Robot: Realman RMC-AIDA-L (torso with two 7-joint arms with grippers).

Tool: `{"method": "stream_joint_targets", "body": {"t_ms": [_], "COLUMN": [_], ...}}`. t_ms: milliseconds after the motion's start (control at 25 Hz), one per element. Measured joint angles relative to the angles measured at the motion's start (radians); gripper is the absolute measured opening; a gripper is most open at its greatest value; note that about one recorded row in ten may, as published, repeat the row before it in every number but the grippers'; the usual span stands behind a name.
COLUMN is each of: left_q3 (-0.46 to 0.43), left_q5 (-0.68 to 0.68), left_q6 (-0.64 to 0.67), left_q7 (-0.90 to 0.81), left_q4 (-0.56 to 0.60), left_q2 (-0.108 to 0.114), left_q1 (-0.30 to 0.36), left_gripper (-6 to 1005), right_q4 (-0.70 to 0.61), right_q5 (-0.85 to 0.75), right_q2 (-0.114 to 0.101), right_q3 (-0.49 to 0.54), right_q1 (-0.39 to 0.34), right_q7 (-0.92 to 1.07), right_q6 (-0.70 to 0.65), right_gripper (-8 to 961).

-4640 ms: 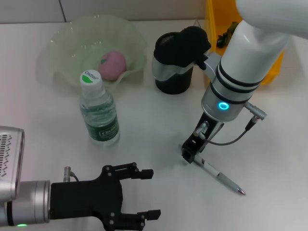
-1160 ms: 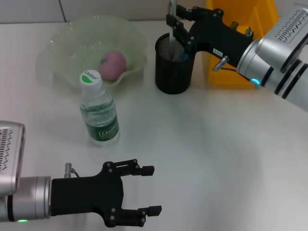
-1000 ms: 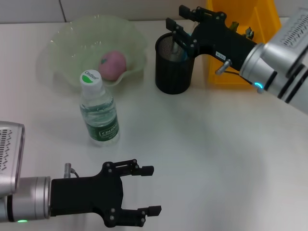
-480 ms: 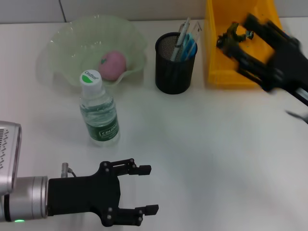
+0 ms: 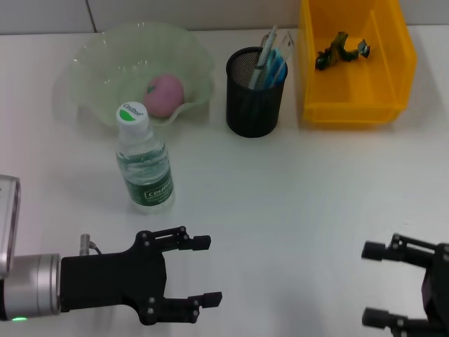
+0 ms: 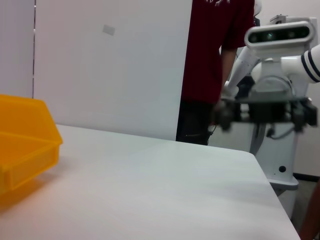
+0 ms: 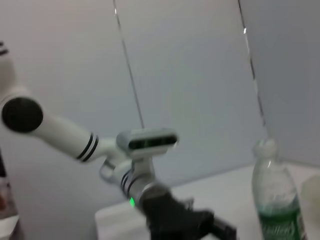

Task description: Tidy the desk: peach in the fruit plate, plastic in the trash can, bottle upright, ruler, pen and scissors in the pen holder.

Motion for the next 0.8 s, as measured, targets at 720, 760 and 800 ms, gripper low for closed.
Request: {"method": "stream_joint_targets", "body": {"t_ms": [720,760,800], "left_q3": [-0.008,-0.008,-0.008], "left_q5": [0.001,0.001,0.001], "left_q6": [0.023,0.024,0.024], "left_q7": [-0.002,-0.002,-0.003], "left_q4": [-0.003,-0.003,-0.004], "left_q2": [0.005,0.005,0.005], "left_q1": [-0.013,-0.014,-0.014], "left_gripper": [797,797,797], "right_q4": [0.044,0.061,0.081], "right_q5": [-0.077,-0.075,-0.073], "right_q2": [0.018,0.019,0.019], "right_q3": [0.003,0.005,0.007], "right_q1": [0.025,0.03,0.037], "right_q7": [-0.145,-0.178,-0.2], "right_q6": [0.121,0.127,0.13], "right_gripper": [809,809,809]}}
